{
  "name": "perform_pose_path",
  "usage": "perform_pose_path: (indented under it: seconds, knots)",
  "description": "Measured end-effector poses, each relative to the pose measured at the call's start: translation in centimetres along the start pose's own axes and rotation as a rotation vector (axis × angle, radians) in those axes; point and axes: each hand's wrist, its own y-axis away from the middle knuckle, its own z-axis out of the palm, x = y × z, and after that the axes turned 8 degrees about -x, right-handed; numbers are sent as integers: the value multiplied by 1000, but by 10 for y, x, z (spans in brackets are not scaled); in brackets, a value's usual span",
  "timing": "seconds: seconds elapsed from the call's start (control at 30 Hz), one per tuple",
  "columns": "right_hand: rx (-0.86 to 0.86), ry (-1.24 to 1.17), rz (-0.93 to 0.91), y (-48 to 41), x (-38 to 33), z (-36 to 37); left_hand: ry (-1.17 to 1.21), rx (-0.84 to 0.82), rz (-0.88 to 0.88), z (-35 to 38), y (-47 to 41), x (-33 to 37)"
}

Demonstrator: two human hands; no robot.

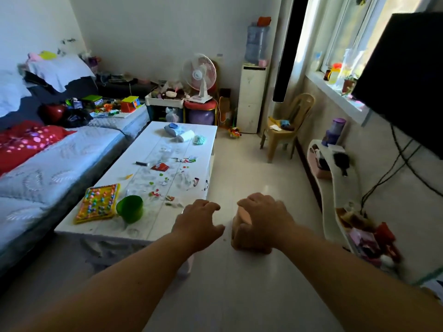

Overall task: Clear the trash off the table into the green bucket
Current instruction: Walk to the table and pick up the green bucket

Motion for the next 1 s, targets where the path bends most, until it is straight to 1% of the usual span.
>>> perform_pose_path:
  seconds: [0.07,0.23,0.37,0.47,0.57,0.73,0.8,0.9,1.0]
  knots:
    - [-28,10,-14,-45,10,-5,15,0,-23,-9,-42,-13]
    - [-11,7,-44,-178,24,-18,67,35,-32,-40,-164,-59]
    - [-2,-30,-56,-288,25,-42,74,35,-47,-83,-258,-99]
    - [-18,-40,-84,-357,18,-57,123,24,-73,-113,-309,-126]
    - [-44,-46,-123,-419,7,-71,187,74,-131,-138,-349,-152]
    - [-58,-3,-254,-522,-16,-87,186,116,-272,-161,-398,-201]
    - [-71,21,-337,-565,-29,-91,184,150,-348,-173,-417,-223]
    - [-123,43,-466,-631,-48,-91,167,192,-486,-190,-447,-254]
    - [-200,93,-615,-698,-67,-93,244,228,-652,-197,-475,-283]
